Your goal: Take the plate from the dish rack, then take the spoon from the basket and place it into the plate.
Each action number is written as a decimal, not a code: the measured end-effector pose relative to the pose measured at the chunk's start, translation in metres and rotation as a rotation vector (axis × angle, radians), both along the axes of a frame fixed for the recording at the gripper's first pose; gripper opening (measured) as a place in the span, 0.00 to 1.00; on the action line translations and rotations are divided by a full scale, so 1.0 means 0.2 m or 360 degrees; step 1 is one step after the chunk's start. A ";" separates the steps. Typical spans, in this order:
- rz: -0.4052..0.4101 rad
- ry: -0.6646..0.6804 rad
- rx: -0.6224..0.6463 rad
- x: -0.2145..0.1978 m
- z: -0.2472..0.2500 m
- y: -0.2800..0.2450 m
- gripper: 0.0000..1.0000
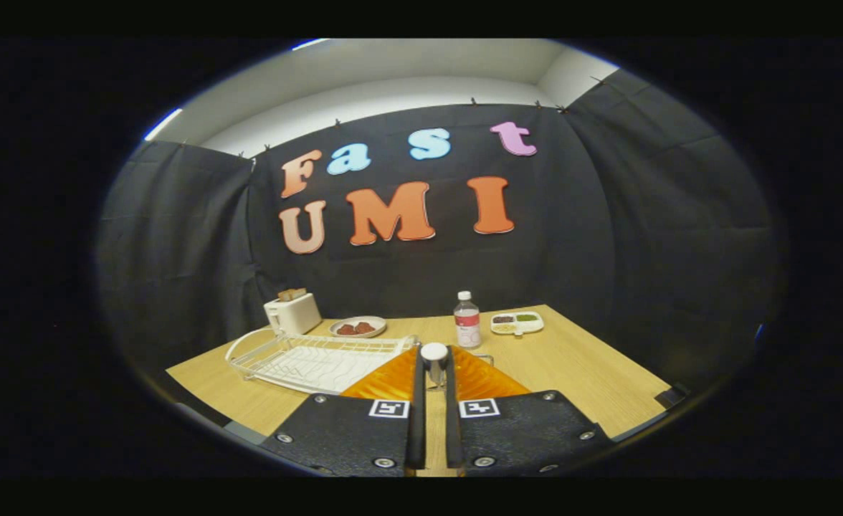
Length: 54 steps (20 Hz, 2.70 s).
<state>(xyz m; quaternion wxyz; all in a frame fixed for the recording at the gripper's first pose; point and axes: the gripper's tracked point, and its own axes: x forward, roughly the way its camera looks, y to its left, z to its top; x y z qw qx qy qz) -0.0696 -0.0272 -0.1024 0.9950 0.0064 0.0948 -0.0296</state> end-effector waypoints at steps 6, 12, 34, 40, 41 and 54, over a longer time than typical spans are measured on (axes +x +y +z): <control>0.0180 0.0061 0.0015 -0.06 -0.11 0.21 0.11; 0.0336 0.0129 0.0060 -0.04 -0.29 0.40 0.11; 0.0491 0.0289 0.0243 0.02 -0.70 0.58 0.12; 0.0404 0.0374 0.0287 -0.01 -0.78 0.47 0.21; 0.0394 0.0370 0.0297 -0.01 -0.77 0.45 0.28; 0.0222 -0.0102 0.0134 0.05 -0.30 0.34 0.81</control>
